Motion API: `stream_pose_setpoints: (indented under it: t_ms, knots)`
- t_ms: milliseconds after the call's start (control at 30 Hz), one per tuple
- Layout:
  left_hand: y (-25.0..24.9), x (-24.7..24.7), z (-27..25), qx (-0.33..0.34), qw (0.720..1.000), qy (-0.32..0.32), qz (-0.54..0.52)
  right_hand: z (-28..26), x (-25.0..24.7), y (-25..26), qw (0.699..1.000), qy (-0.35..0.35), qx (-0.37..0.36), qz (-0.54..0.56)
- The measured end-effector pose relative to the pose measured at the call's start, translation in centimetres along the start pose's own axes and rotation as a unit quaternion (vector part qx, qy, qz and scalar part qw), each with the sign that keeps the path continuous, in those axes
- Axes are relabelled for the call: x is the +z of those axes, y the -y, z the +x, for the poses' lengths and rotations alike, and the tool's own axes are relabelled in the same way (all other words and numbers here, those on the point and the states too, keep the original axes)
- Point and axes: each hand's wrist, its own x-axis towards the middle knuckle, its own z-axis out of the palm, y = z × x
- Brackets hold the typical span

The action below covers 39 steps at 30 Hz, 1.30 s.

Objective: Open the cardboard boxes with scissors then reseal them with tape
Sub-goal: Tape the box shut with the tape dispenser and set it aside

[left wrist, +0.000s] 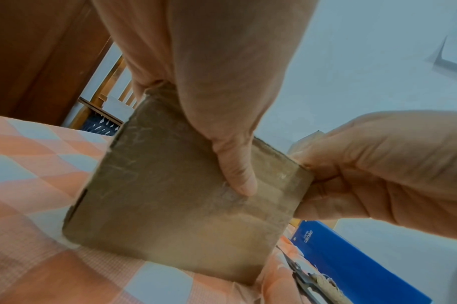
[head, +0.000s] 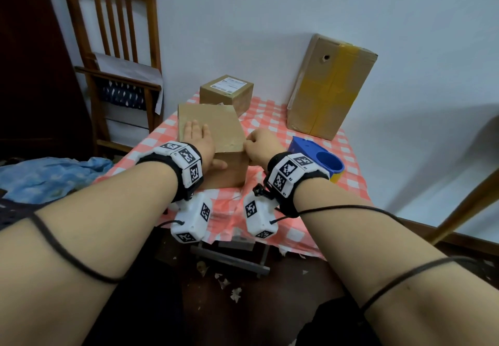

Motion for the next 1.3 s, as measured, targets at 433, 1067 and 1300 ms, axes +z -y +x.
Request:
stream_pose_setpoints:
  t_ms: [433,1067,1300]
  knots:
    - [0.2,0.3,0.4,0.007,1.000,-0.007,0.005,0.6,0.2,0.2,1.000,-0.007,0.019,0.019]
    - [0.0,-0.1,0.0,0.001,1.000,-0.001,0.005,1.5,1.1,0.0,0.996,-0.071,0.027,-0.039]
    - [0.0,0.0,0.1,-0.001,1.000,-0.005,0.004,0.9,0.8,-0.6,0.999,-0.013,0.011,0.040]
